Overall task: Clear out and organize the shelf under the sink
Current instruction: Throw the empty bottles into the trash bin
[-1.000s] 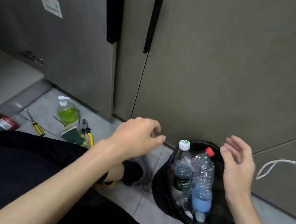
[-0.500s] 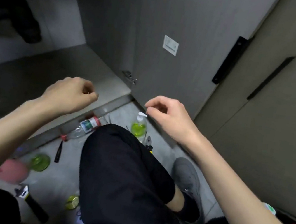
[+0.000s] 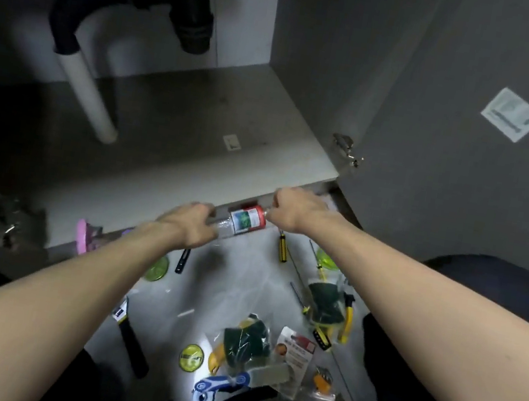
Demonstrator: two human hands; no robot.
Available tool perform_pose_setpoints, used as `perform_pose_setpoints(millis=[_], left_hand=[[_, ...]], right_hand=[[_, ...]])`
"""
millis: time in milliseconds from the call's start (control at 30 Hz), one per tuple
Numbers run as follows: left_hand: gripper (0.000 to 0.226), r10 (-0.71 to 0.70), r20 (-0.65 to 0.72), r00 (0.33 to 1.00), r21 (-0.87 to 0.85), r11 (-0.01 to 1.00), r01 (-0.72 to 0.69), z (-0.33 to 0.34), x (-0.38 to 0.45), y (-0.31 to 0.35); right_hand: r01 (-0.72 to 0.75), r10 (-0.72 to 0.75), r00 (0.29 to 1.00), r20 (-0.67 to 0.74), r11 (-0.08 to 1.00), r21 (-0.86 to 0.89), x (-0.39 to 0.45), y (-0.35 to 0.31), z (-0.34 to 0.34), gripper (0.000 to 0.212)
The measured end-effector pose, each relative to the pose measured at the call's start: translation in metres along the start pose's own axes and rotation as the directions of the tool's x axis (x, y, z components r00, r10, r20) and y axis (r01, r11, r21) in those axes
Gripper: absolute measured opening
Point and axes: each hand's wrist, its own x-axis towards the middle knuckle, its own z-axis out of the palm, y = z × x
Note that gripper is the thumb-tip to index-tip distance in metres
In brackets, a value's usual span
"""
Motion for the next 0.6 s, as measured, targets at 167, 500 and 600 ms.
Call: perform_pose_setpoints(millis=[167,500,600], left_hand=[[0.054,0.031,-0.007,0.999,-0.066,0.997,-0.031,0.048,0.047,-0.010],[0.091,0.065,0.025,0.998,0.144,0.987,-0.067,0.120,0.121,-0.026],[0.086,0.006,0.079,0.997,0.060,0.998,-0.010,0.129,0.123,-0.023]], right_hand=[[-0.141,0.142,0.975,0.169,0.990,-0.017,0.004,0.067,0.090,0.043],[-0.227,0.204,0.931,0.303,0.973,0.043,-0.052,0.152,0.183,0.059],[-0.224,0.196,0.939,0.281,0.972,0.069,-0.053,0.154,0.190,0.052]])
